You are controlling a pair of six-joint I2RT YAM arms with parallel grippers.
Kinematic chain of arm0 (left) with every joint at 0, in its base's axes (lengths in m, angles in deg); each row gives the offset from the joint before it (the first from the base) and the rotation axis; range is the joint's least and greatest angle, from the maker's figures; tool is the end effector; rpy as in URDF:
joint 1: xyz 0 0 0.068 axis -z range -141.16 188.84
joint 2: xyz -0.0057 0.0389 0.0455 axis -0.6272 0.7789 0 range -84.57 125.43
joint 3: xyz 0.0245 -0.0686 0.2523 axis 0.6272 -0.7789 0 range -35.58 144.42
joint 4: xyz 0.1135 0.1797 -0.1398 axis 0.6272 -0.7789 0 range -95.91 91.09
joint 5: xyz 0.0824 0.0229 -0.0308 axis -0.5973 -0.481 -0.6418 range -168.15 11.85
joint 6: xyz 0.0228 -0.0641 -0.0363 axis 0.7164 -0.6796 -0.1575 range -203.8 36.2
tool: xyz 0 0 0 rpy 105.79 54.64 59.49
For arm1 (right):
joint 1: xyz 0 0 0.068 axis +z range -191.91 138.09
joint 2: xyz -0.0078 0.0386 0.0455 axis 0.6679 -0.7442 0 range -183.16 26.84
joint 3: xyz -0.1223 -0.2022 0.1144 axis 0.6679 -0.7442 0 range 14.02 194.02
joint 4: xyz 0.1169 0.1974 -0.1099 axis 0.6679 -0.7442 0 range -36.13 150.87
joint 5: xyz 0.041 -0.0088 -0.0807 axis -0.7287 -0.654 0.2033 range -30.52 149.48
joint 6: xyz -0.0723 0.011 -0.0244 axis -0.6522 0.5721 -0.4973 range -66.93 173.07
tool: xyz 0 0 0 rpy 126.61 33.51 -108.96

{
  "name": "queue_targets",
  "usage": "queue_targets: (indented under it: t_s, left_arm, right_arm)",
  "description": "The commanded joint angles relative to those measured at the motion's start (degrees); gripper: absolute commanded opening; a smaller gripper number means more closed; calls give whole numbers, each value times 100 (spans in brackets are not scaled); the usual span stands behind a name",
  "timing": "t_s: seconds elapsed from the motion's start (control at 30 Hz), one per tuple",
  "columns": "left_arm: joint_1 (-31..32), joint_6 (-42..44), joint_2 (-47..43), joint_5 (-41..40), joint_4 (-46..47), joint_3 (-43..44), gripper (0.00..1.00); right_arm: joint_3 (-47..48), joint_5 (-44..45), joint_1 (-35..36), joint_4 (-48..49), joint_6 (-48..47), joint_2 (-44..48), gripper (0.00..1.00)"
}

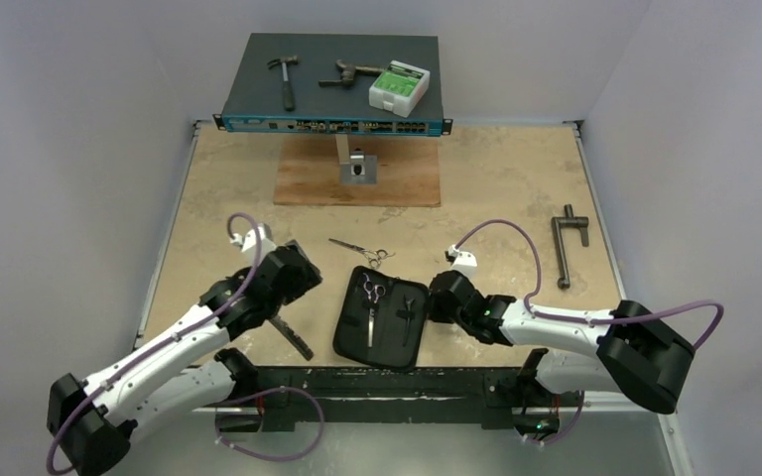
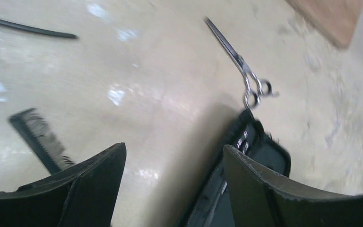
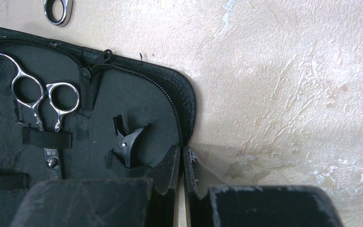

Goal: Sort the hair-cutting tools
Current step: Move the hairdressing tool bag to the center of the board, then pick up the haircut tool at the center of the board.

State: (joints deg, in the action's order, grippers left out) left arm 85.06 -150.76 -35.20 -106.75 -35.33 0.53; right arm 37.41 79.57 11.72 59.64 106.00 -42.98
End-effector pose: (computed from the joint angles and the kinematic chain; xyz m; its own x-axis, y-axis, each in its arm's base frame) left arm 0.1507 -0.1119 0.2094 -0.5924 -0.5495 -0.5891 -0.3213 0.8317 -0.4527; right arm 0.1552 0.1727 0.1205 -0.7580 0.2344 -0.6087 -0.0233 0.9229 0.3844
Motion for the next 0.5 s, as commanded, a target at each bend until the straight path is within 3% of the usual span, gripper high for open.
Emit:
queue_targets:
  t_s: [0.0, 0.2, 0.47]
  left_arm:
    - [-1303, -210, -3, 164, -628, 84, 75]
    - [-2825, -664, 720, 380, -911, 643, 74]
    - [-4748, -725, 1866, 1261, -411, 891, 65]
  right_arm:
    - [-105, 191, 17, 91, -37, 0, 0]
    - [-105, 72, -10, 286, -234, -3, 0]
    - [-117, -101, -106, 563, -472, -7, 0]
